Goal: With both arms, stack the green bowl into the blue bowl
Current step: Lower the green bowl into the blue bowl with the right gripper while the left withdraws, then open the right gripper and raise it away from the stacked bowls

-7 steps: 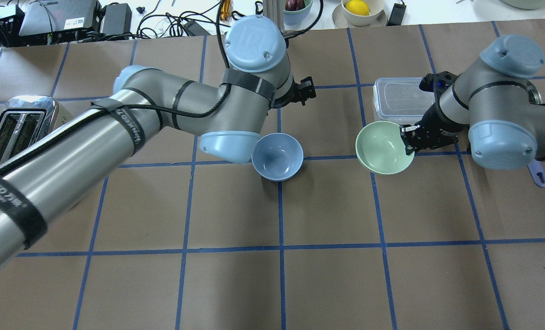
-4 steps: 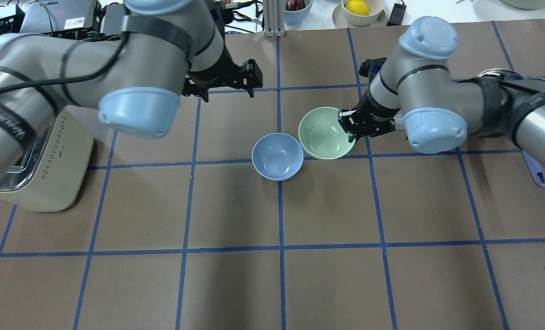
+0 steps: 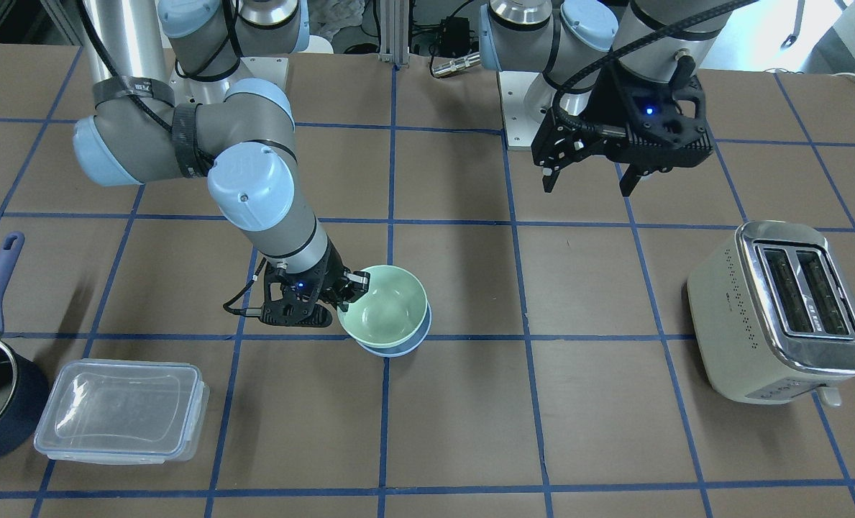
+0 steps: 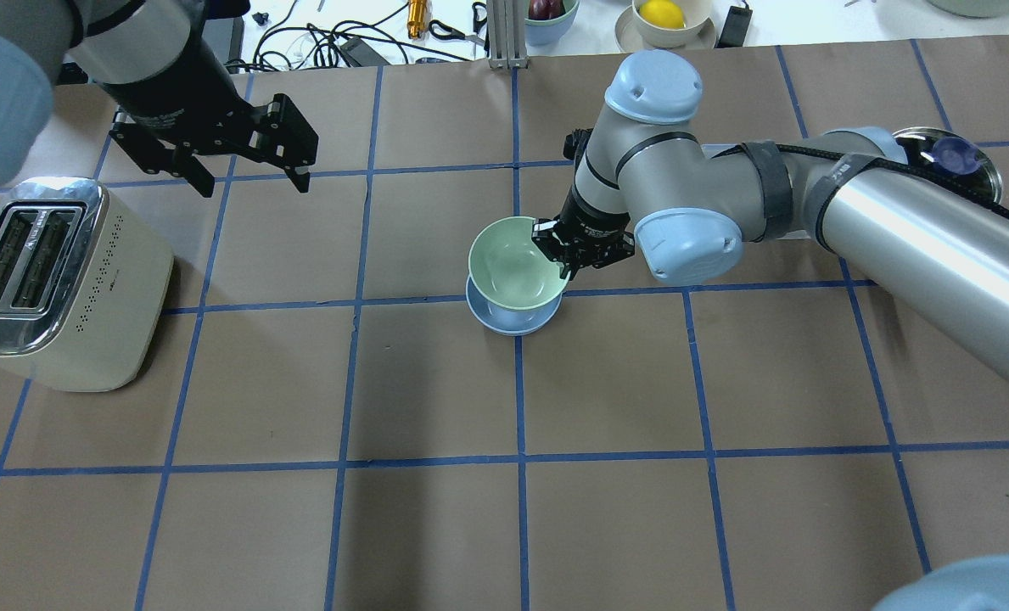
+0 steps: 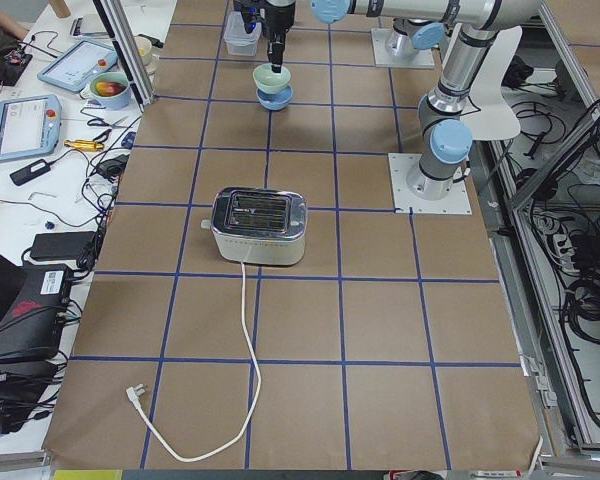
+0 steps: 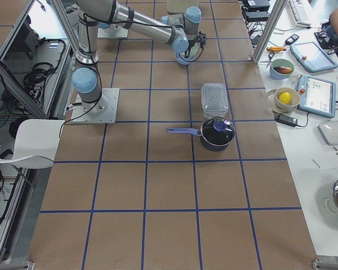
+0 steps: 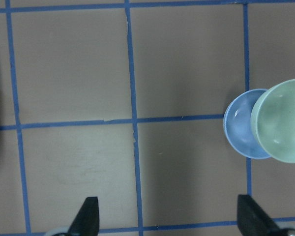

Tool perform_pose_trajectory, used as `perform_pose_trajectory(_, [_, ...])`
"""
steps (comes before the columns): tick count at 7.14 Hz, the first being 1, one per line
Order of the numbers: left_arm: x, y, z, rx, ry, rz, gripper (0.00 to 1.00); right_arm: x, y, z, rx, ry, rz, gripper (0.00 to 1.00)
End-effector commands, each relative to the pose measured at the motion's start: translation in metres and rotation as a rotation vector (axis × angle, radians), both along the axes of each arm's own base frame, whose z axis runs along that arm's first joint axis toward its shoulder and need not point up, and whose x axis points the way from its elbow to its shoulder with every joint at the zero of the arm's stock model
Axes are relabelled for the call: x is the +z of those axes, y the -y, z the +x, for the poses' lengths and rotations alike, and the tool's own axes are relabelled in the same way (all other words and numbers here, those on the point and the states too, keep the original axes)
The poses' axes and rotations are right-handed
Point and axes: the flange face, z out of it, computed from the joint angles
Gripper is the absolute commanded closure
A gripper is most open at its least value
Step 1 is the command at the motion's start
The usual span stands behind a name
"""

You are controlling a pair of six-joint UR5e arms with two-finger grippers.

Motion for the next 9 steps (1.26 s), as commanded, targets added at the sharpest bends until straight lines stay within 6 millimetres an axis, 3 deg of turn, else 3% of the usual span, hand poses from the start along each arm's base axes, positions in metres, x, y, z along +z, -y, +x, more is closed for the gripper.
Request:
perform_pose_trajectory(1, [0.012,0.000,0.004,0.010,0.002,-0.035,0.00,-0.024,0.005,0.003,0.004,-0.008,0.035,0.83])
perform_pose_trajectory(2, [0.014,0.002,0.008,0.017,0.004,-0.070,0.00,-0.029,0.005,0.003,0.006,-0.007,0.045,0.35])
perform_pose_trajectory(4, [0.014,0.001,0.007,0.016,0.004,-0.077,0.00,-0.015,0.011,0.003,0.007,-0.006,0.019,0.18])
perform_pose_trajectory(5, [0.013,0.000,0.008,0.019,0.005,-0.074,0.00,0.018,0.021,0.001,0.005,-0.034,-0.017,0.00])
perform_pose_trajectory(7, [0.011,-0.001,0.006,0.019,0.002,-0.070,0.00,0.110,0.022,-0.022,-0.006,-0.109,0.013,0.00])
perform_pose_trajectory(9, [0.011,-0.001,0.006,0.018,0.003,-0.070,0.00,0.174,0.025,-0.072,-0.037,-0.176,0.030,0.00])
